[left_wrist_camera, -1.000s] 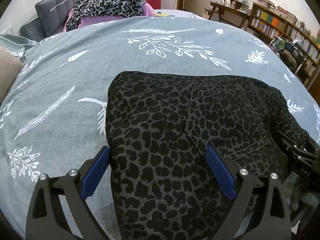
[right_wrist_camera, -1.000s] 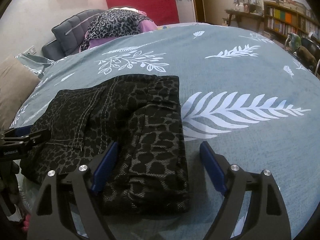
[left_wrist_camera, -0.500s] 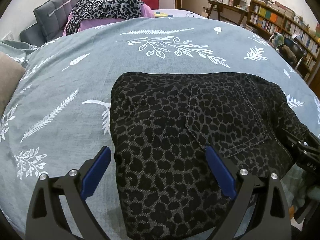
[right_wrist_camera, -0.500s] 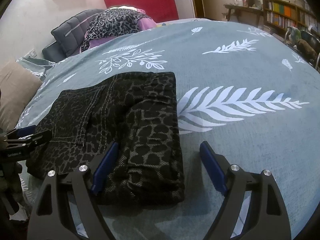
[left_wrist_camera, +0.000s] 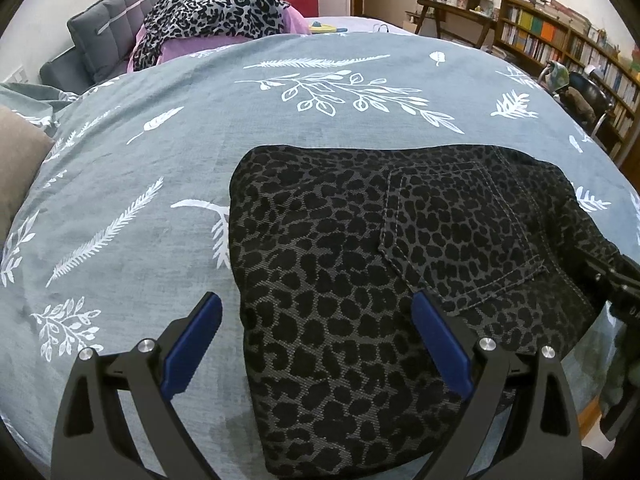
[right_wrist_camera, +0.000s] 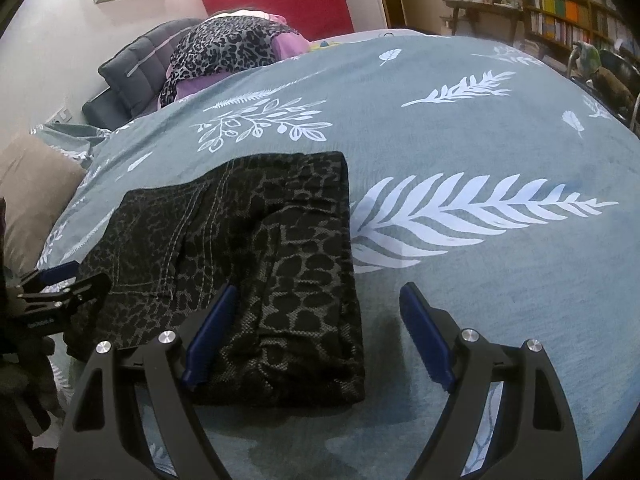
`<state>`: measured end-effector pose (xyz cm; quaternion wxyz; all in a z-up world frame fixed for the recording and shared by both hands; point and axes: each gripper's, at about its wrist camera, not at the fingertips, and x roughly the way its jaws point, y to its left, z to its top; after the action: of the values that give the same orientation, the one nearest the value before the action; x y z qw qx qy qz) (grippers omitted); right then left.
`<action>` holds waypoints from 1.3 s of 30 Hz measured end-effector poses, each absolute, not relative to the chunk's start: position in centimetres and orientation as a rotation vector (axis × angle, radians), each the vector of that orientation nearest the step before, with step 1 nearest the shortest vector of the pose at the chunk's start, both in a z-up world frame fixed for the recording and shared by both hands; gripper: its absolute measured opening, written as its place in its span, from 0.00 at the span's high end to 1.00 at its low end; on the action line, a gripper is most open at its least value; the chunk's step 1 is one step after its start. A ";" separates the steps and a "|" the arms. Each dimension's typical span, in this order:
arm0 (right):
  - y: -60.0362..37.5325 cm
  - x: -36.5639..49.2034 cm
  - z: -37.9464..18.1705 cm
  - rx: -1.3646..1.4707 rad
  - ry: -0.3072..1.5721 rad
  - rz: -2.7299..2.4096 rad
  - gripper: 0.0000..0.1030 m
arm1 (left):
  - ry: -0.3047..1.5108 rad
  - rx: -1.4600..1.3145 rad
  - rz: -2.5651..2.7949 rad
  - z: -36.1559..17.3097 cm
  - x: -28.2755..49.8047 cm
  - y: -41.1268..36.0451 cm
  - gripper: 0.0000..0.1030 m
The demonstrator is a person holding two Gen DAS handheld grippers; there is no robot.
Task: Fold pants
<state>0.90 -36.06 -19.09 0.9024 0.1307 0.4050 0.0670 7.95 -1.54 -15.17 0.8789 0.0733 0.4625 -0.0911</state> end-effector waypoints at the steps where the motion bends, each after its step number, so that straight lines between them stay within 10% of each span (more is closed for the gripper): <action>1: -36.1 0.9 -18.9 0.273 0.834 0.135 0.19 | 0.965 0.152 -0.190 -15.2 8.0 -1.5 0.08; 39: -38.5 6.5 -20.6 0.492 1.023 0.335 0.13 | 1.172 -0.381 -0.377 -16.7 13.0 6.1 0.07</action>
<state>6.49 -38.52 -20.55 0.8300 0.2319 0.4820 0.1580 13.02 6.05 -16.71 0.7995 -0.1776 0.5463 -0.1759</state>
